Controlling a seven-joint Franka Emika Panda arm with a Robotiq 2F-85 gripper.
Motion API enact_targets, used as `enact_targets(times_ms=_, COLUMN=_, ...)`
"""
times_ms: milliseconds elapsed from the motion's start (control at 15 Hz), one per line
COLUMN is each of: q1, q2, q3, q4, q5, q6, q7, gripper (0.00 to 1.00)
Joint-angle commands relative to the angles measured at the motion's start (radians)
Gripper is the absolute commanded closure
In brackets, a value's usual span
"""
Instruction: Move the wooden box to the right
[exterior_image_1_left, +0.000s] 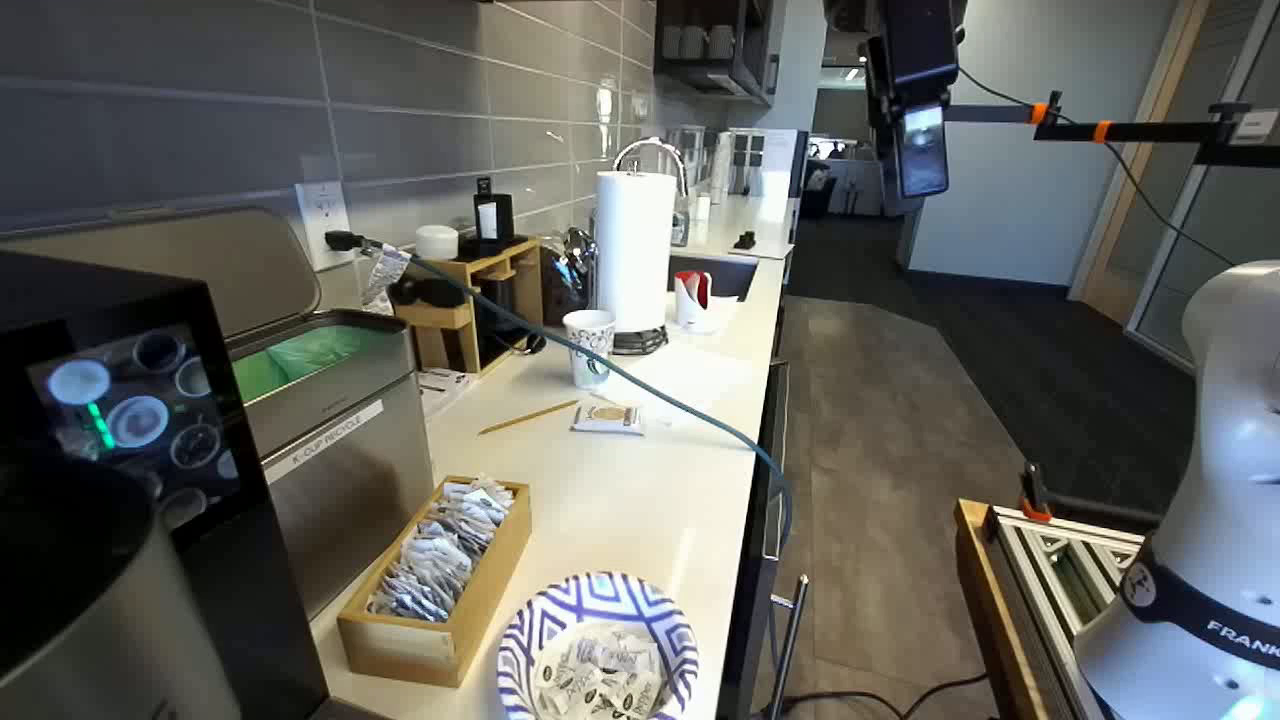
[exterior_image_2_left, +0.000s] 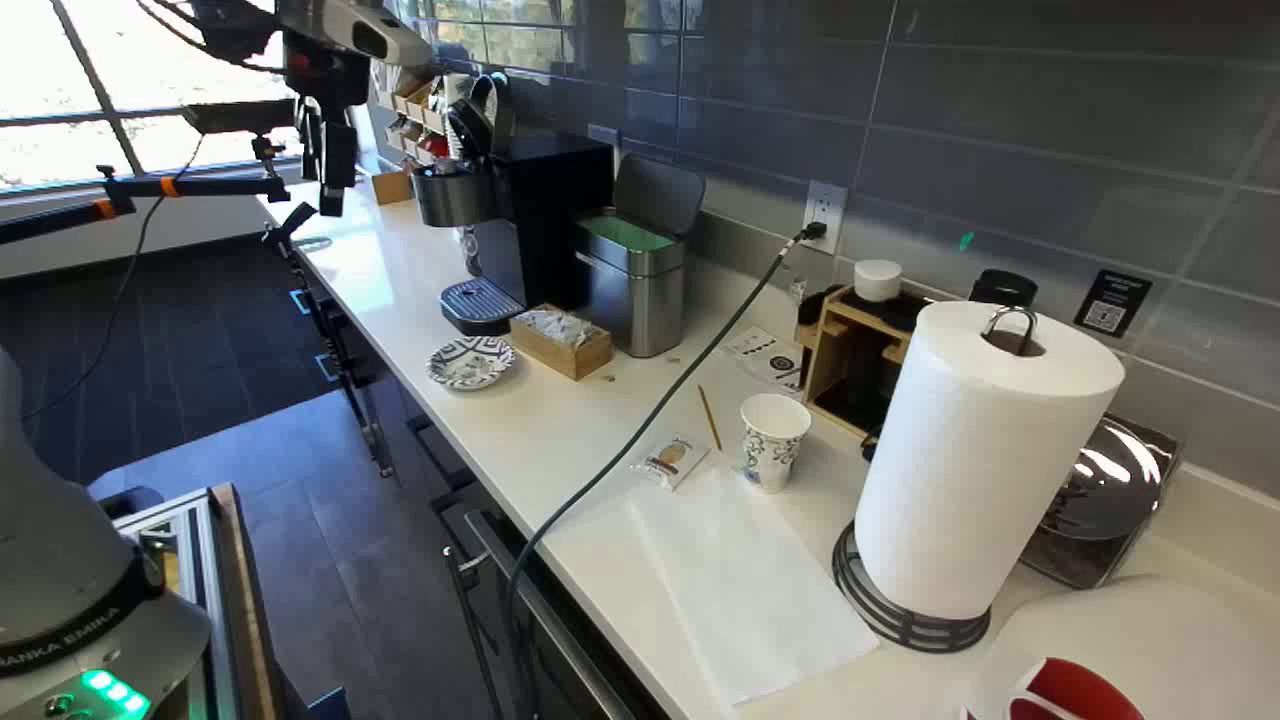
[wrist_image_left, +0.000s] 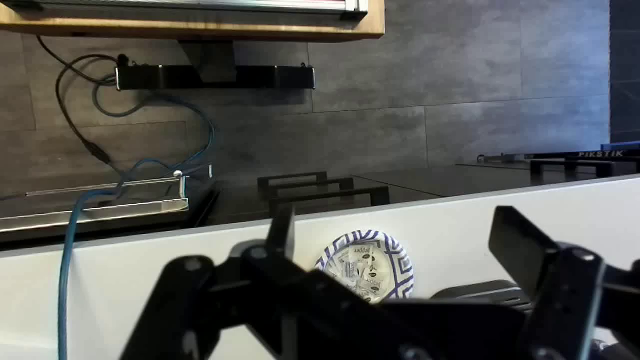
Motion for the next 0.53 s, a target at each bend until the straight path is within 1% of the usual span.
enact_targets(times_ms=0, q1=-0.023, q2=0.001, q3=0.017, q4=0.003, q5=0.006, q6=-0.005, q7=-0.008, gripper=0.0)
enact_targets(times_ms=200, q1=-0.023, q2=0.001, q3=0.017, q4=0.003, q5=0.006, q6=-0.005, q7=-0.008, gripper=0.0)
enact_targets(times_ms=267, q1=-0.031, q2=0.009, q3=0.02, q4=0.0, q5=-0.002, q6=0.037, q7=-0.002, gripper=0.0)
enact_targets(times_ms=333, q1=-0.037, q2=0.03, q3=0.023, q4=0.007, q5=-0.026, q6=0.065, q7=-0.012, gripper=0.0)
enact_targets(times_ms=400, q1=-0.041, q2=0.039, q3=0.023, q4=0.002, q5=-0.051, q6=0.123, q7=-0.043, gripper=0.0)
enact_targets(times_ms=467, q1=-0.053, q2=0.066, q3=0.028, q4=0.009, q5=-0.086, q6=0.15, q7=-0.034, gripper=0.0)
